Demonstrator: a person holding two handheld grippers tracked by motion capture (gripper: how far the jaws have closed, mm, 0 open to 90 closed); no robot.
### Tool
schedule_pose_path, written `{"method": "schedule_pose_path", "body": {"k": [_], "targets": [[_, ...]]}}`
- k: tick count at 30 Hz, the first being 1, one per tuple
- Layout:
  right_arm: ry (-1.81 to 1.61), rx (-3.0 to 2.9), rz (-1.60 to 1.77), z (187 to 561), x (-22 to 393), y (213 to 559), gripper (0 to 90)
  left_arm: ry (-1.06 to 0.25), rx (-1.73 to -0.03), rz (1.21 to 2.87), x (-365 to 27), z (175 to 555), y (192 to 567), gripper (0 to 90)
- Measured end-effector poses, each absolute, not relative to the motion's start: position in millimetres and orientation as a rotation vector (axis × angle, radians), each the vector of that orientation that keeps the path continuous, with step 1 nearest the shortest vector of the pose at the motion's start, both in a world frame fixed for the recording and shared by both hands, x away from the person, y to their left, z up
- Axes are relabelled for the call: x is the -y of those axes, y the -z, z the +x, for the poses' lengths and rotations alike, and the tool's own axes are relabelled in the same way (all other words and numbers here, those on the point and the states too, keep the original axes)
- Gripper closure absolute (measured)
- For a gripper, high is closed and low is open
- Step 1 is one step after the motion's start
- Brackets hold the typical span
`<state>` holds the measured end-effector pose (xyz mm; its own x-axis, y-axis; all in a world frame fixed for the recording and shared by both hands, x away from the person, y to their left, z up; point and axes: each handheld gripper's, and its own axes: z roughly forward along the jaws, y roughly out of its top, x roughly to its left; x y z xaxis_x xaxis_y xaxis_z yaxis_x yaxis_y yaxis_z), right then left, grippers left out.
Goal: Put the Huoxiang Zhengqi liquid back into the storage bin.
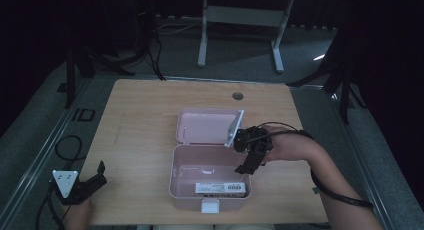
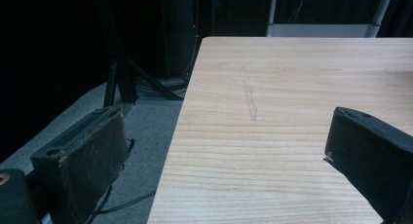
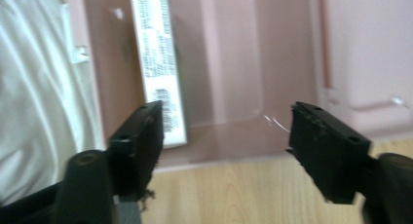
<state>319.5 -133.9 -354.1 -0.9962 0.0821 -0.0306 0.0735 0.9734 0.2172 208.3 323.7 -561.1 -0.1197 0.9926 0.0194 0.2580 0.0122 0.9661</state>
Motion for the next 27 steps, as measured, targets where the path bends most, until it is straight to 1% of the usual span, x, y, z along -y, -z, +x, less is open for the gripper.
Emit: {"method": "schedule_pose_path", "body": {"k": [2,4,6,15,18,21,27], "targets": [[-0.376,-3.078,0.144,322,143,353,17.9,-1.167,-1.492,1.343,-324,208,561,2.1],[-0.427,-3.074,0.186,325,154,354,14.6,-1.166,-1.492,1.343,-324,208,561,2.1],[-0.441,-3.042,0.212,329,162,356,13.5,-1.169,-1.492,1.345,-324,208,561,2.1],[-0.503,-2.992,0.348,351,199,376,13.1,-1.168,-1.491,1.346,-323,208,561,2.1],[-0.505,-2.987,0.399,357,210,388,13.1,-1.169,-1.491,1.346,-323,208,561,2.1],[-0.583,-2.981,0.457,363,221,402,13.1,-1.171,-1.493,1.349,-323,208,561,2.1],[-0.664,-2.834,0.573,371,235,435,12.9,-1.17,-1.493,1.347,-323,208,561,2.1]]}}
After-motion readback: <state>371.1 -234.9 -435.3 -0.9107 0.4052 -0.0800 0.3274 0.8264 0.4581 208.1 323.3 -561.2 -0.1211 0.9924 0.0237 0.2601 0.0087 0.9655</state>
